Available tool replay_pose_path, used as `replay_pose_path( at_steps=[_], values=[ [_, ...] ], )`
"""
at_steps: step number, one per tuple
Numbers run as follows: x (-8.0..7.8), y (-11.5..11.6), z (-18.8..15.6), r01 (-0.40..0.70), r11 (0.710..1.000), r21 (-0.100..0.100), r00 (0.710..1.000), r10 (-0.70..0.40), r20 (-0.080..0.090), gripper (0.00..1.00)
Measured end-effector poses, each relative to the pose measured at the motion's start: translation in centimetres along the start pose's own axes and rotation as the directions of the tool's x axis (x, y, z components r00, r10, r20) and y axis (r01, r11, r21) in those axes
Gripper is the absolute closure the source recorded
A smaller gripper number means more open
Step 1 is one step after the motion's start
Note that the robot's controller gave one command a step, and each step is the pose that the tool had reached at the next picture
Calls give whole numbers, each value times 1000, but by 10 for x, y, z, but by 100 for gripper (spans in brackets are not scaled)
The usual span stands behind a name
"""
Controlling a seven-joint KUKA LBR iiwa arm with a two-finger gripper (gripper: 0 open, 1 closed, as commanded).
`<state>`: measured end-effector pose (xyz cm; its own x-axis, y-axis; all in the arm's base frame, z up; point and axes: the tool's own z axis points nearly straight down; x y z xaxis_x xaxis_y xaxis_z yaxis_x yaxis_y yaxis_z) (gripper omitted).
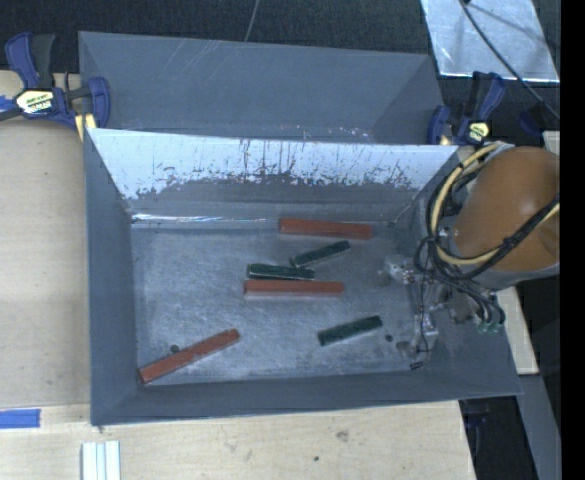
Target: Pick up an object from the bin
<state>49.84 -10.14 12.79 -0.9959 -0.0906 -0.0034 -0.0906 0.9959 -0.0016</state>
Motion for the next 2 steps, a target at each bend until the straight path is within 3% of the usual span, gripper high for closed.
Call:
replay_pose_path(
  at_steps=[1,2],
  values=[
    [0,34,18,142,990,-1,990,-142,-1,0],
    [0,32,32,140,990,-3,990,-140,1,0]
  ],
)
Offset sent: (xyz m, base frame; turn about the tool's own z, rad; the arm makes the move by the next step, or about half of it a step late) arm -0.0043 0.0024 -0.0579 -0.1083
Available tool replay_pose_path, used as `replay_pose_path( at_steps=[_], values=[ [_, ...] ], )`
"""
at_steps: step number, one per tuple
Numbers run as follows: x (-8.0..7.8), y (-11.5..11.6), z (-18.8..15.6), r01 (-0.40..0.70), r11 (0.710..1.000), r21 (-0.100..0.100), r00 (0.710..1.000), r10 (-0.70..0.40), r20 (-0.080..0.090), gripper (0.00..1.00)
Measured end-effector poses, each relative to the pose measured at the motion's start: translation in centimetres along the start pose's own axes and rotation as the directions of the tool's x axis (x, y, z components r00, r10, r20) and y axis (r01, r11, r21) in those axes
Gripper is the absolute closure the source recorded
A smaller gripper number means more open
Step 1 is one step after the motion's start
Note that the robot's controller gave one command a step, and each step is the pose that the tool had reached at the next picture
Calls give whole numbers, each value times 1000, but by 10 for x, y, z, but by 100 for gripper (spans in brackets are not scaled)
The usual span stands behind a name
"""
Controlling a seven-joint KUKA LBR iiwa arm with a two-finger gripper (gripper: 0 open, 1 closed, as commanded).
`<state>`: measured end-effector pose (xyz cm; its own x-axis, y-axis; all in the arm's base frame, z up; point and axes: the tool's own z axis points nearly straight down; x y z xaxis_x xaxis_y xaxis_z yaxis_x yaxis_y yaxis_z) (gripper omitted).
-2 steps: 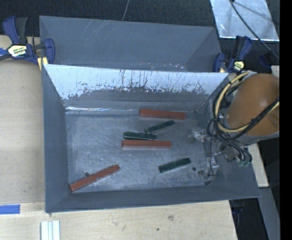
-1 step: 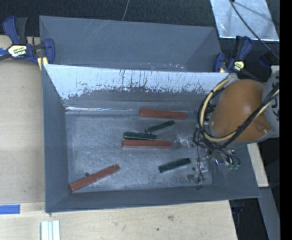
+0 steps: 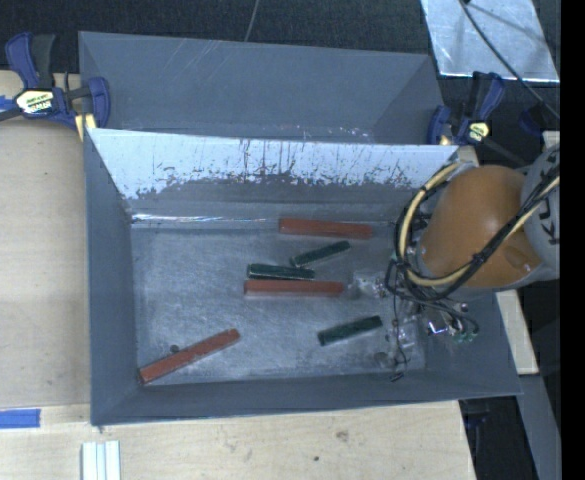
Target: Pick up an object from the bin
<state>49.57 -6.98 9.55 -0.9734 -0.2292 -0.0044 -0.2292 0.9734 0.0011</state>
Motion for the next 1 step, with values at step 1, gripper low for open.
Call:
replay_pose_path(
  at_steps=[1],
  values=[
    [-6,23,16,8,1000,3,1000,-8,-5,0]
  ],
)
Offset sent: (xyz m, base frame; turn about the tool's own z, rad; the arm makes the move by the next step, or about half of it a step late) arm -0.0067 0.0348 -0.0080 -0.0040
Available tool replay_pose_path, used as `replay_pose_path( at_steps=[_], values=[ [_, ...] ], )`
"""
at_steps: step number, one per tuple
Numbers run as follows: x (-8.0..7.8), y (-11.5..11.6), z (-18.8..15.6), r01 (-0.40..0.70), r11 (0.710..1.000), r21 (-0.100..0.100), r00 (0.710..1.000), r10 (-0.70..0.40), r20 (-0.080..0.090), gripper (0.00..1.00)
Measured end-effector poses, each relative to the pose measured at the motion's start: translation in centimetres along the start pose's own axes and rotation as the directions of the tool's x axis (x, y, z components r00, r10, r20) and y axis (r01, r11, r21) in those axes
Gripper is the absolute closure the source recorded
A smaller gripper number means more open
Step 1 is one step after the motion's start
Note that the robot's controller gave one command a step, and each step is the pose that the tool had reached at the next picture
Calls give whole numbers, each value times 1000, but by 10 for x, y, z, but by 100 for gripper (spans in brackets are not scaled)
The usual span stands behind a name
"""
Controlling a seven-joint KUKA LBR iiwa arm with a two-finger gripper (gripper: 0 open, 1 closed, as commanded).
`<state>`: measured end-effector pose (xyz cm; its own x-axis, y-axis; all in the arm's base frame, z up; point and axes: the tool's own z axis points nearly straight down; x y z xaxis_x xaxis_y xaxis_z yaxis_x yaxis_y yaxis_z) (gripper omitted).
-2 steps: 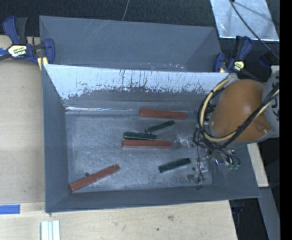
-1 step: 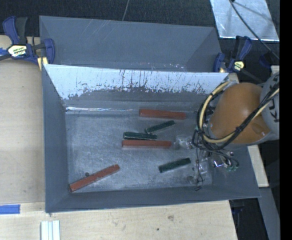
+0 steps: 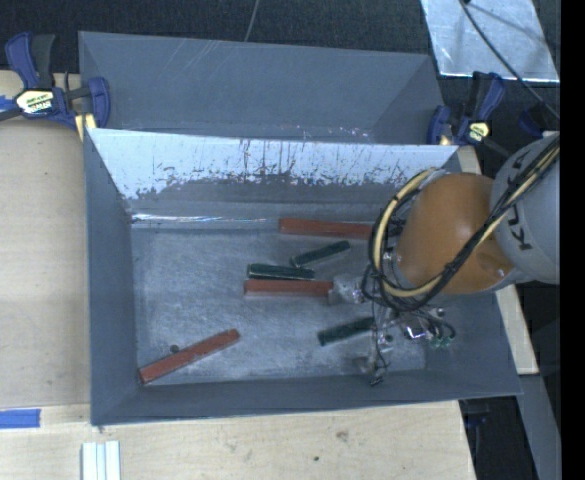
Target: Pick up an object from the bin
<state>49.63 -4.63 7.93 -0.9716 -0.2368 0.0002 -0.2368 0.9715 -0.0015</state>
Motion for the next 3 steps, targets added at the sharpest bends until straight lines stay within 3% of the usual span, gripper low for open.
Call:
replay_pose_path(
  at_steps=[1,2,3],
  values=[
    [3,15,-7,-5,1000,-1,1000,5,0,100],
    [4,12,-8,-6,1000,-1,1000,6,1,100],
    [-24,-13,-137,-12,1000,-1,1000,12,2,100]
  ],
)
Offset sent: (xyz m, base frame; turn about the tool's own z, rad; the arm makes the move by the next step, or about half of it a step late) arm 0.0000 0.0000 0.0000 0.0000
